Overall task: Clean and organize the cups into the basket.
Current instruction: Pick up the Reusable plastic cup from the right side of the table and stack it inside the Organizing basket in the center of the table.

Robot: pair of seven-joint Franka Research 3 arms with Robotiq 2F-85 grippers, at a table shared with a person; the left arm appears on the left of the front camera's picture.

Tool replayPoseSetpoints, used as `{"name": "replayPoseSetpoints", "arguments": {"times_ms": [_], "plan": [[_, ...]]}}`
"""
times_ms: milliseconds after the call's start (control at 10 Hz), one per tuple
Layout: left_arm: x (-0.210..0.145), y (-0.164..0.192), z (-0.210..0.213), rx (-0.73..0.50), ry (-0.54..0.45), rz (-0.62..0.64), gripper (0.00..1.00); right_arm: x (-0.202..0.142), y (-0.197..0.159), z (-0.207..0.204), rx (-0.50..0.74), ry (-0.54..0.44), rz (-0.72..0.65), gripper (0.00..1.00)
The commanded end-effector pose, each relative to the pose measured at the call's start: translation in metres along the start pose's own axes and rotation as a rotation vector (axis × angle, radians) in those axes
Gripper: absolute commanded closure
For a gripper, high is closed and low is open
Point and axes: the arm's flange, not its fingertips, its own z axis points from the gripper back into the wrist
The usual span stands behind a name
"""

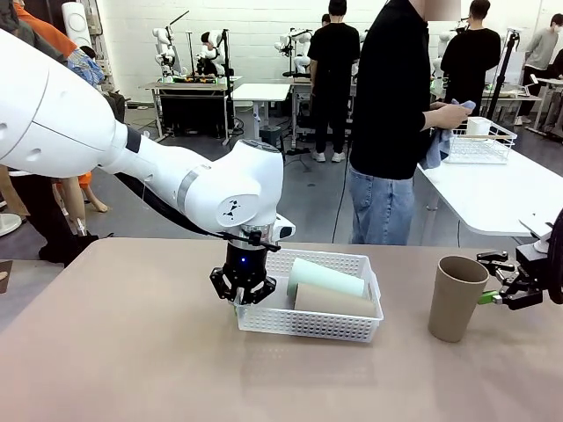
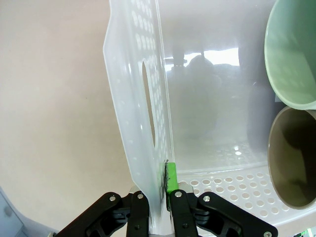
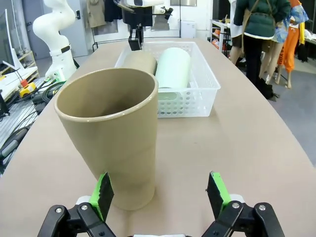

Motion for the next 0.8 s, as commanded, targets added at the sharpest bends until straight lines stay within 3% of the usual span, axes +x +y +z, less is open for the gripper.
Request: {"name": "replayPoseSetpoints", "arguments": {"times_ms": [0,700], "plan": [[-0.003,-0.001,-0.005,0.009,0.007,-0.008,1.00,-0.005,0.000,0.007,0.098,-0.003,0.019,0.00],[-0.003,-0.001,-0.005,0.009,0.007,-0.008,1.00,-0.009,-0.003,-0.016,0.199,-0.015,0.059,0.00]]}}
